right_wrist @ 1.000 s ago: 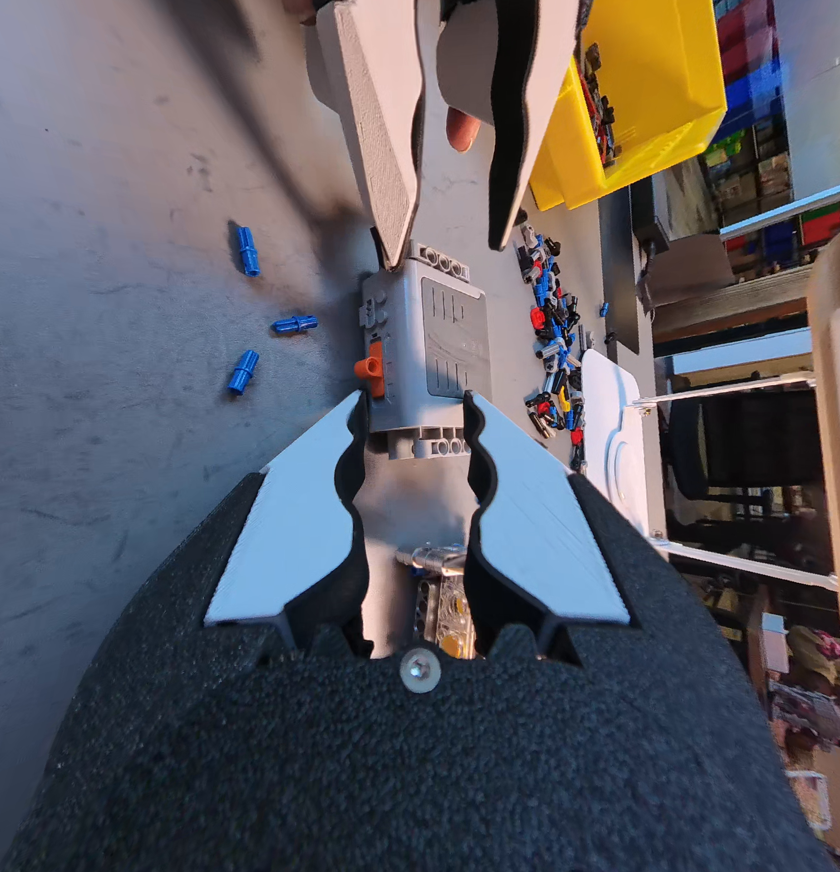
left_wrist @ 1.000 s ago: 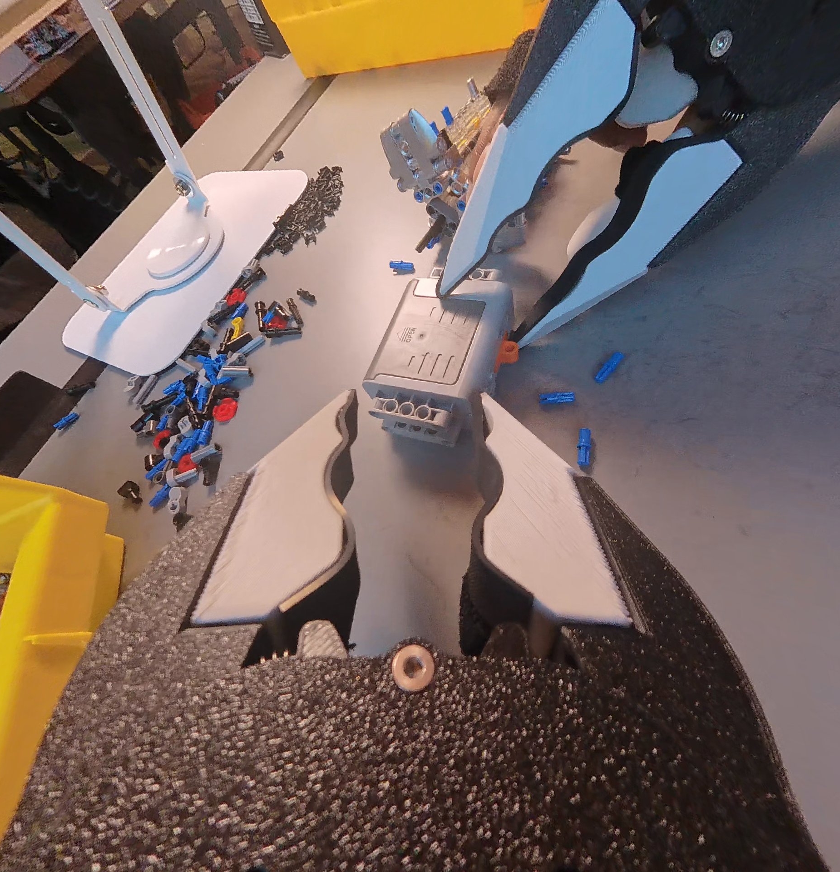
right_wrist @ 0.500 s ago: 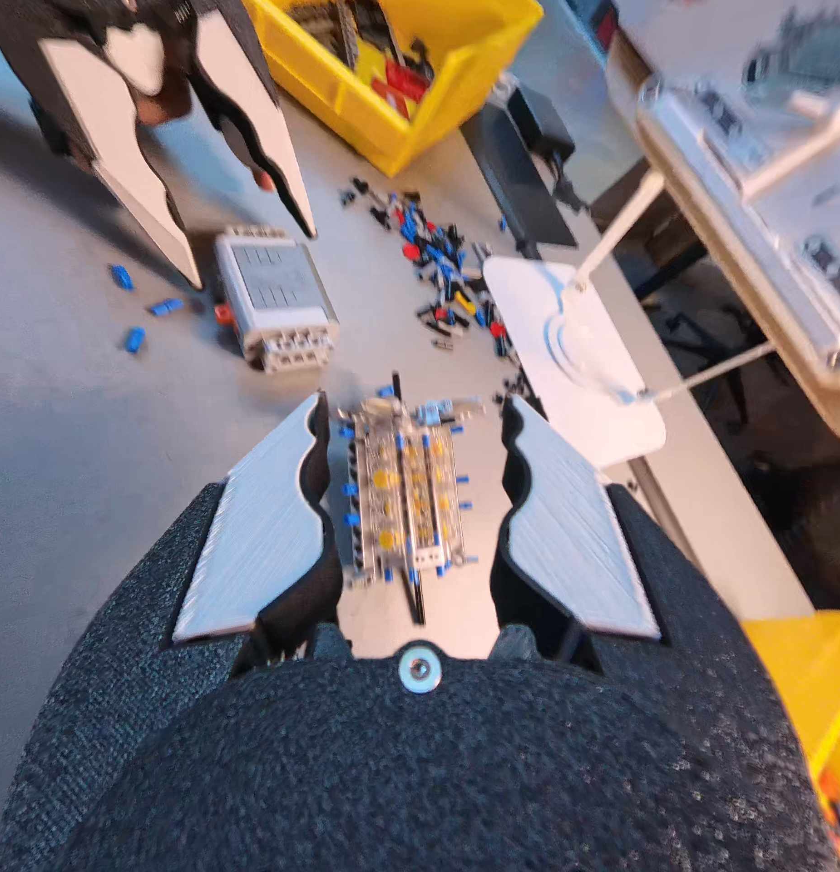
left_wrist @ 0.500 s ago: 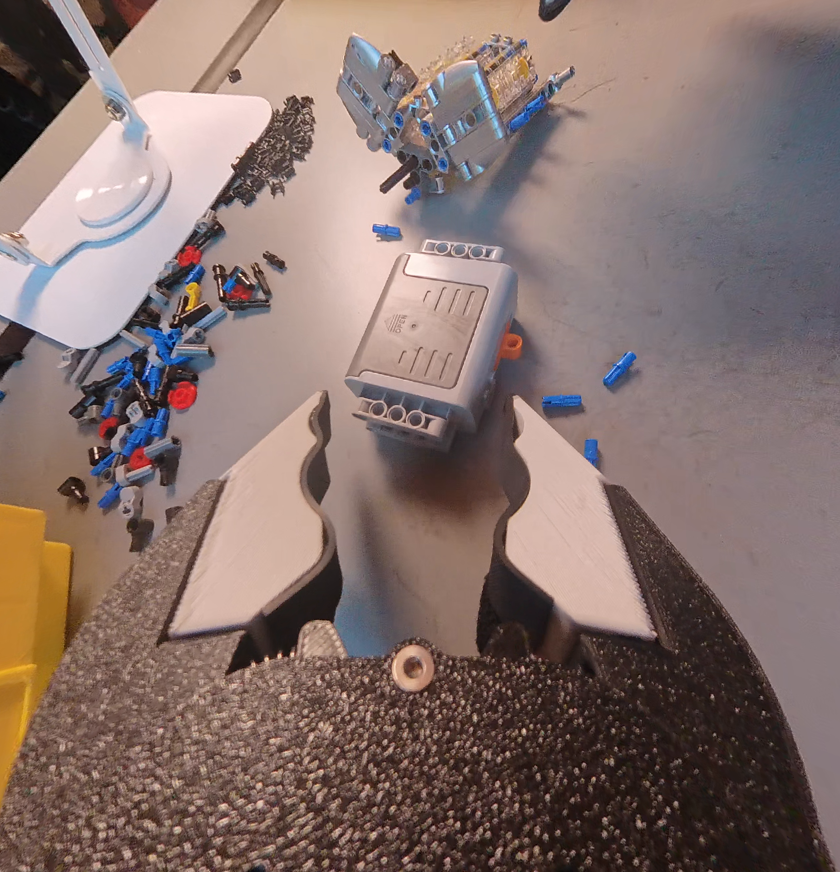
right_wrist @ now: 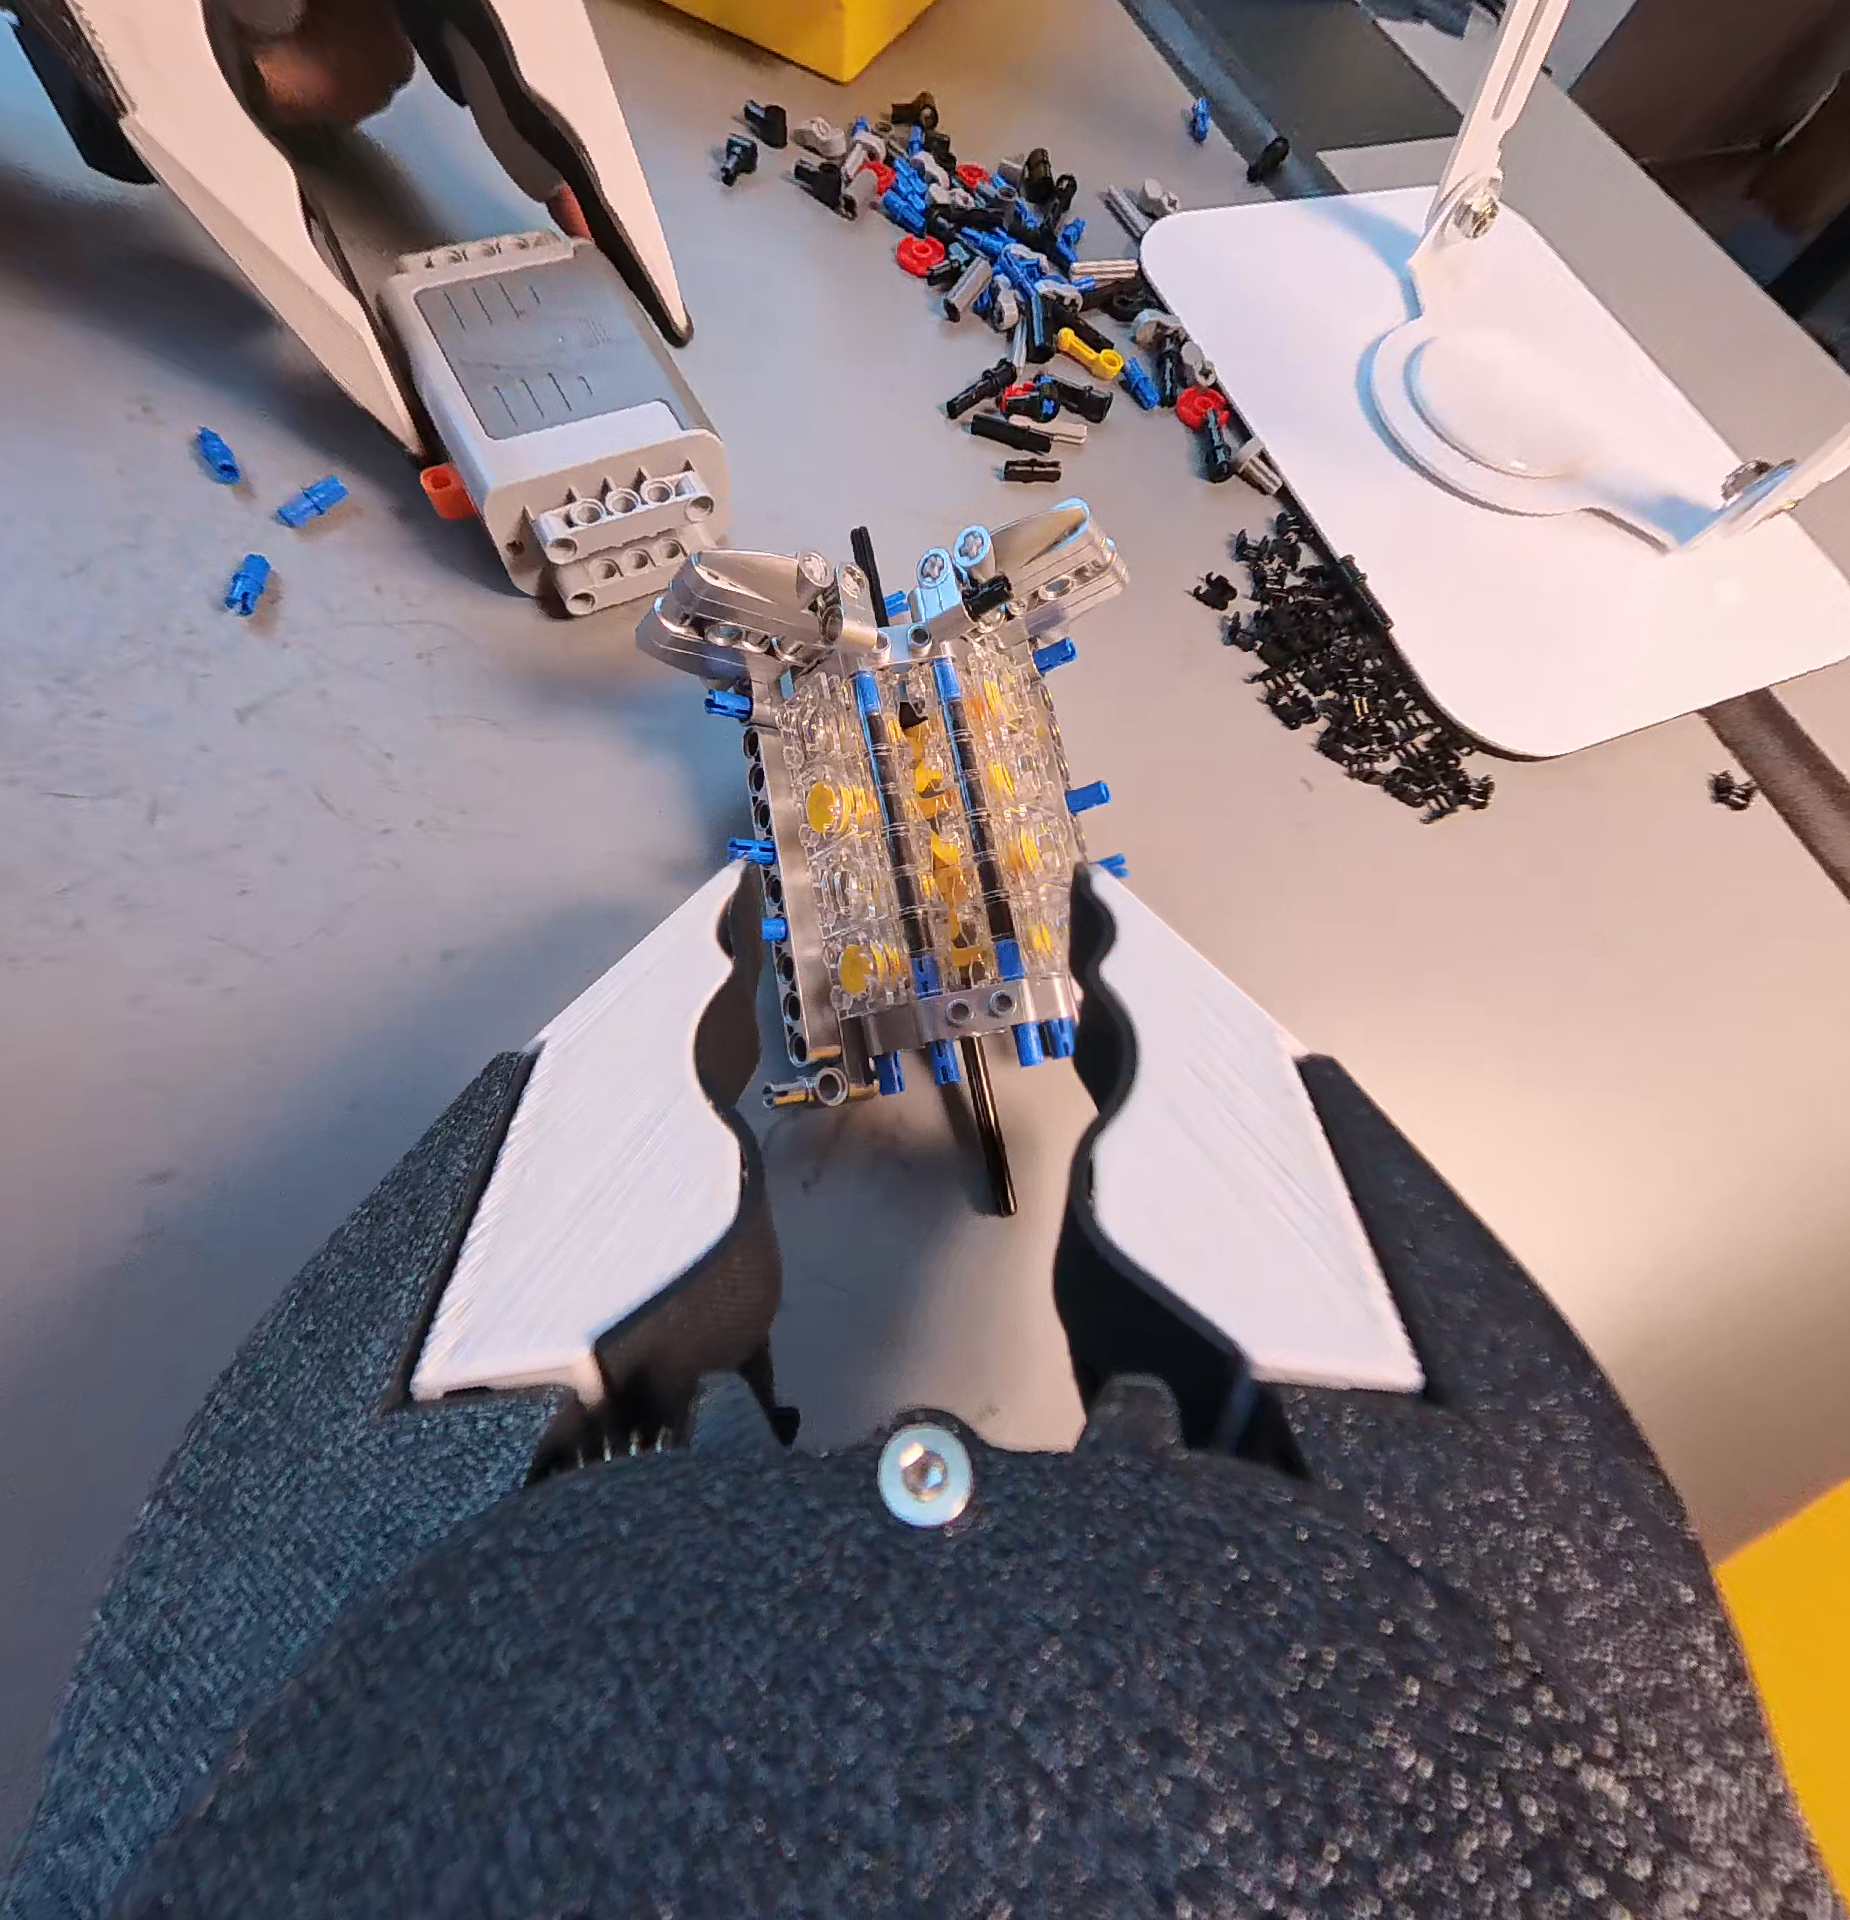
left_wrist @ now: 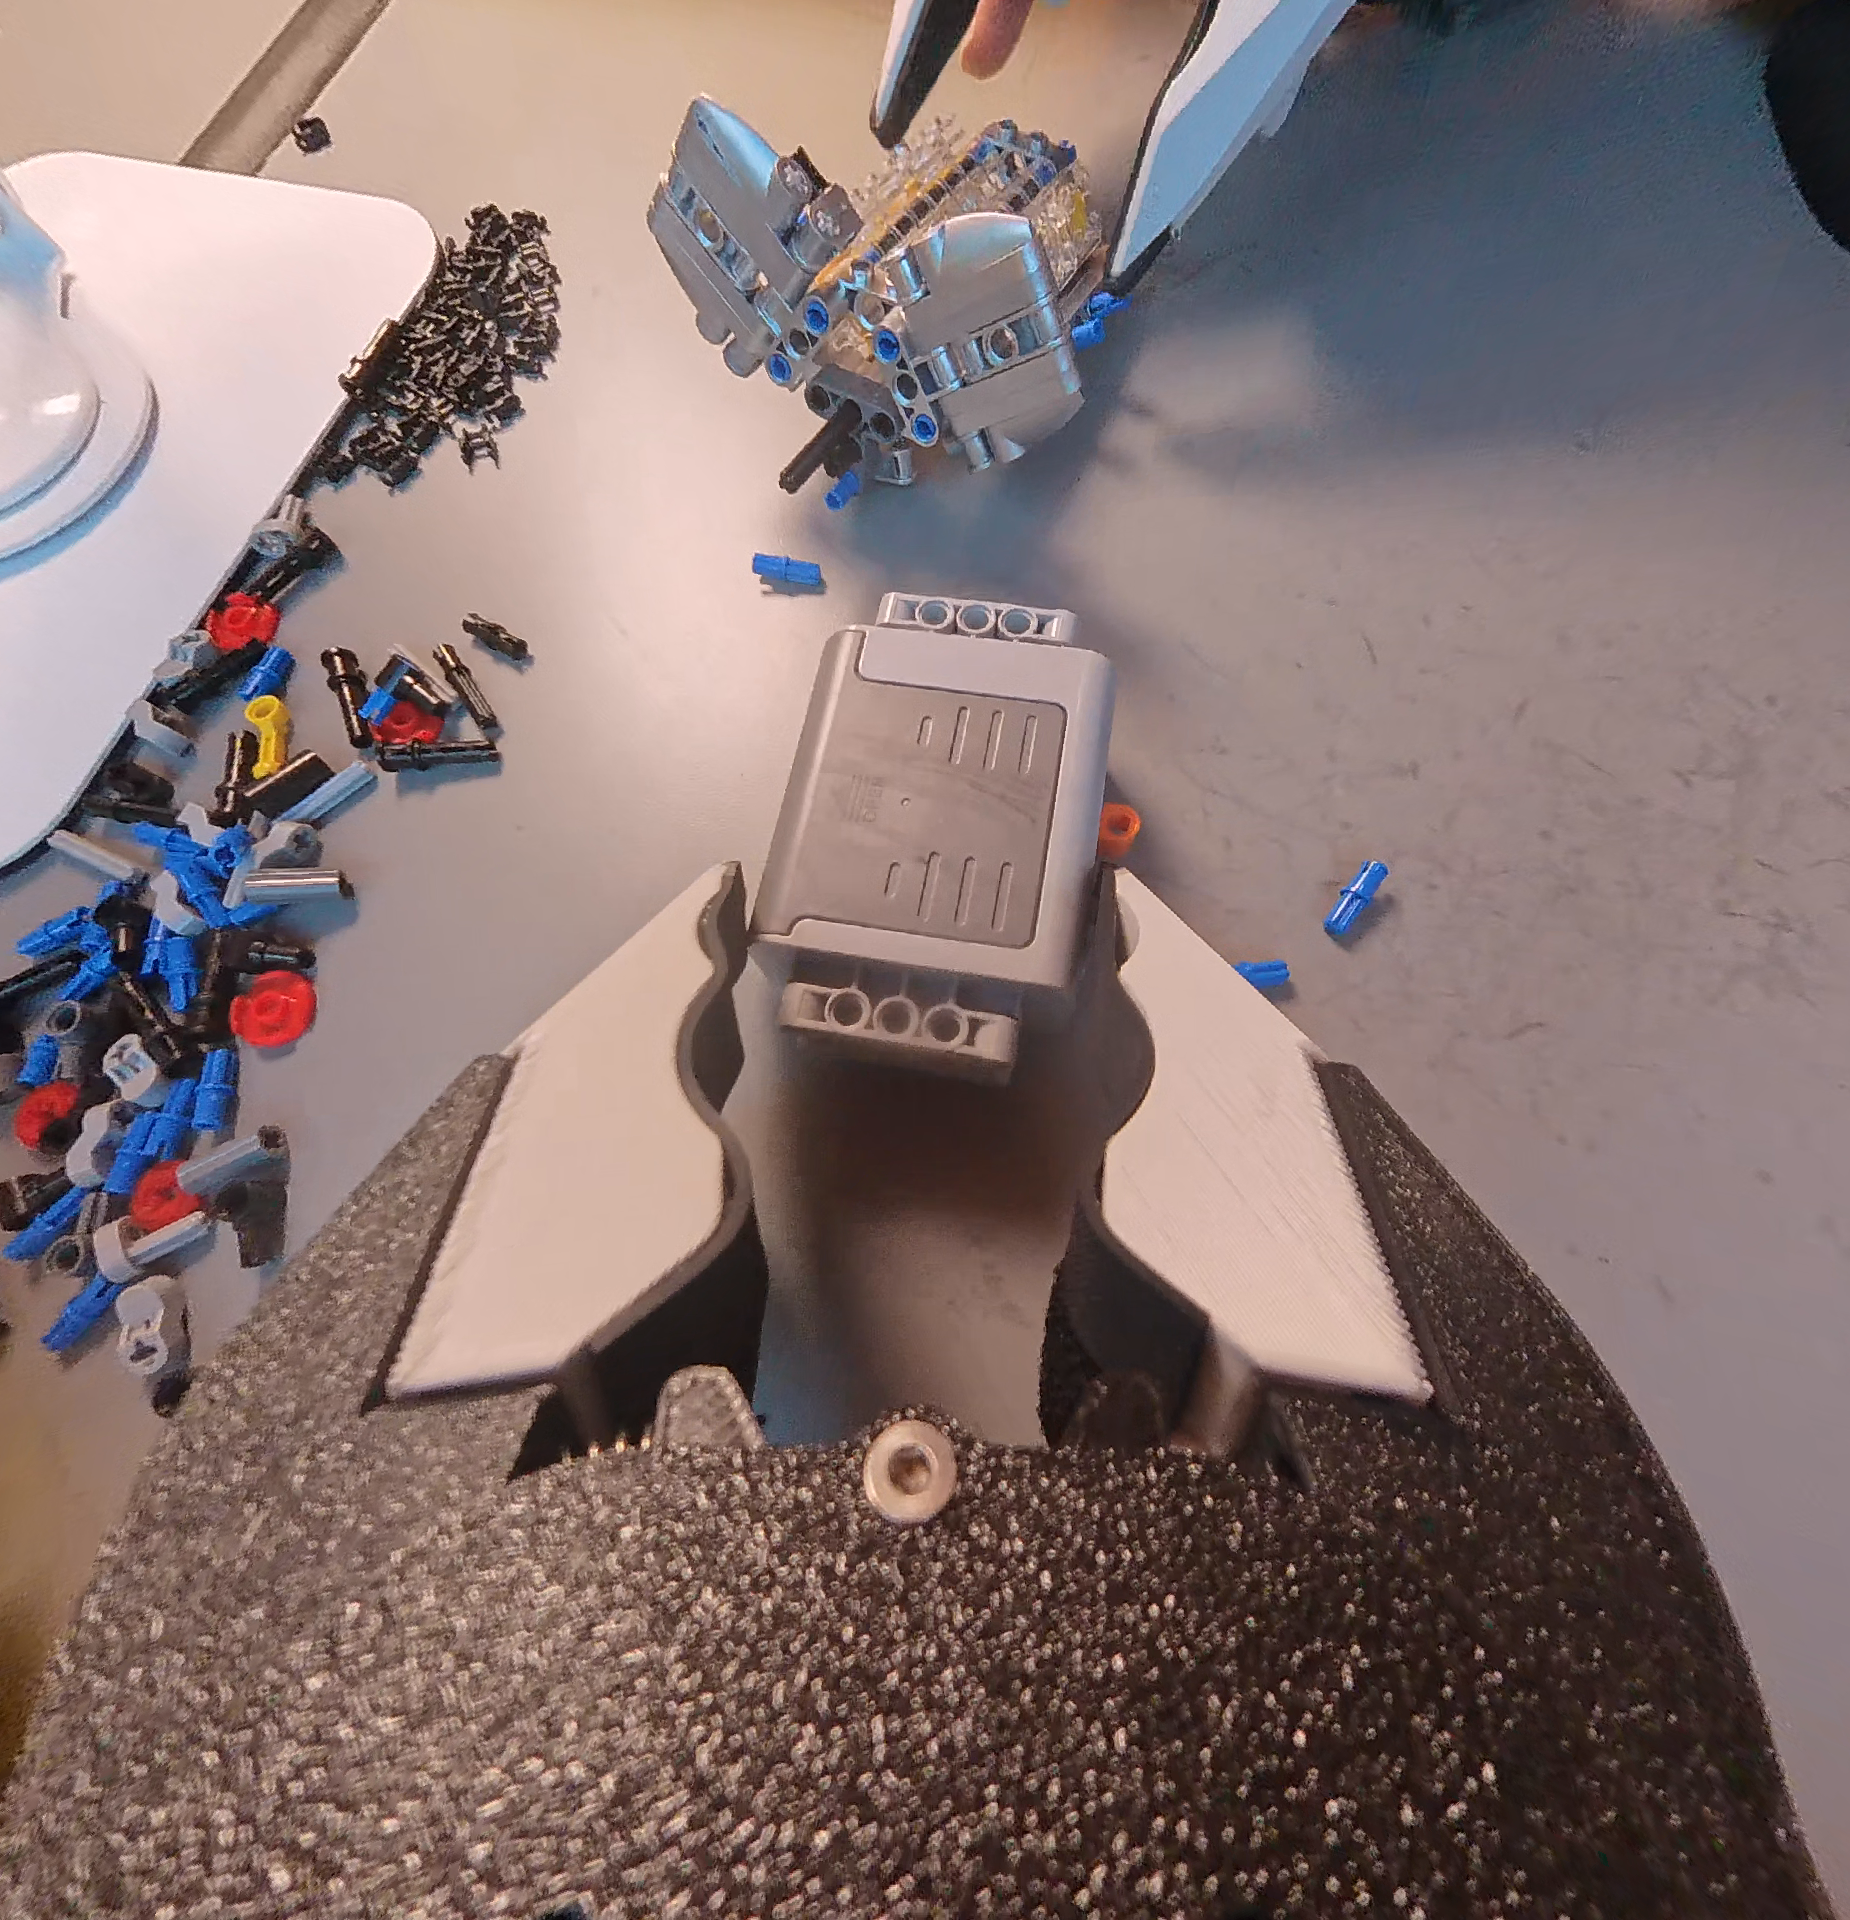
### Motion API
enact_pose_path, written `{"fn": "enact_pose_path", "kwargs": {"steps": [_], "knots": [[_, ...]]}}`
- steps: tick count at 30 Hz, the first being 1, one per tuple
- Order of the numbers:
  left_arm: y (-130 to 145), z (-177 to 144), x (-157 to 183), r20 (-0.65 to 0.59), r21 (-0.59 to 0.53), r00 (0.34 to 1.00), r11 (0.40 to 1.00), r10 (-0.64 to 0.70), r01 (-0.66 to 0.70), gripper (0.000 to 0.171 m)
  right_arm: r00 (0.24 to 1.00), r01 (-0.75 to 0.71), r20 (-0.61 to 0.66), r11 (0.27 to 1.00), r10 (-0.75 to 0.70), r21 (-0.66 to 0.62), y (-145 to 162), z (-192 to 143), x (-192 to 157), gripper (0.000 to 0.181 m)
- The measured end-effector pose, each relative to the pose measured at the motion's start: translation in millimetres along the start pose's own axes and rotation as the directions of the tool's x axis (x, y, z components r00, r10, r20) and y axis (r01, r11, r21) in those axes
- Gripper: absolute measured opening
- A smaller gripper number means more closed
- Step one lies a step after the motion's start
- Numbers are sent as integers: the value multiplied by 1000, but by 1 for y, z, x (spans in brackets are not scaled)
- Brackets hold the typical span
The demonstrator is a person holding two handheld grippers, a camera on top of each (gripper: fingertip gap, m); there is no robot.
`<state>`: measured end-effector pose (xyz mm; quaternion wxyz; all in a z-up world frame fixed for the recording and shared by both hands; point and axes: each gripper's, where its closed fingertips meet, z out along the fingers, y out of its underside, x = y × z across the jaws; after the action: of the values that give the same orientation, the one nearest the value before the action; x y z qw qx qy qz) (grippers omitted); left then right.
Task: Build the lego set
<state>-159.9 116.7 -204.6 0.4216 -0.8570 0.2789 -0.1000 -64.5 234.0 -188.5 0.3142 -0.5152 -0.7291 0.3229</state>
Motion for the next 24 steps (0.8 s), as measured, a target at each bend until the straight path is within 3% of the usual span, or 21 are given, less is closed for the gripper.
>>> {"fn": "enact_pose_path", "kwargs": {"steps": [11, 24], "knots": [[6, -26, -4, 28, 54, 997, 996, -72, 71, 62, 999, 34, -38, 999, -34, -15, -3, 7, 2, 54], [11, -24, 5, 11, 36, 999, 999, -38, 38, 59, 1000, 2, -7, 1000, -2, 6, -5, 6, -2, 48]]}}
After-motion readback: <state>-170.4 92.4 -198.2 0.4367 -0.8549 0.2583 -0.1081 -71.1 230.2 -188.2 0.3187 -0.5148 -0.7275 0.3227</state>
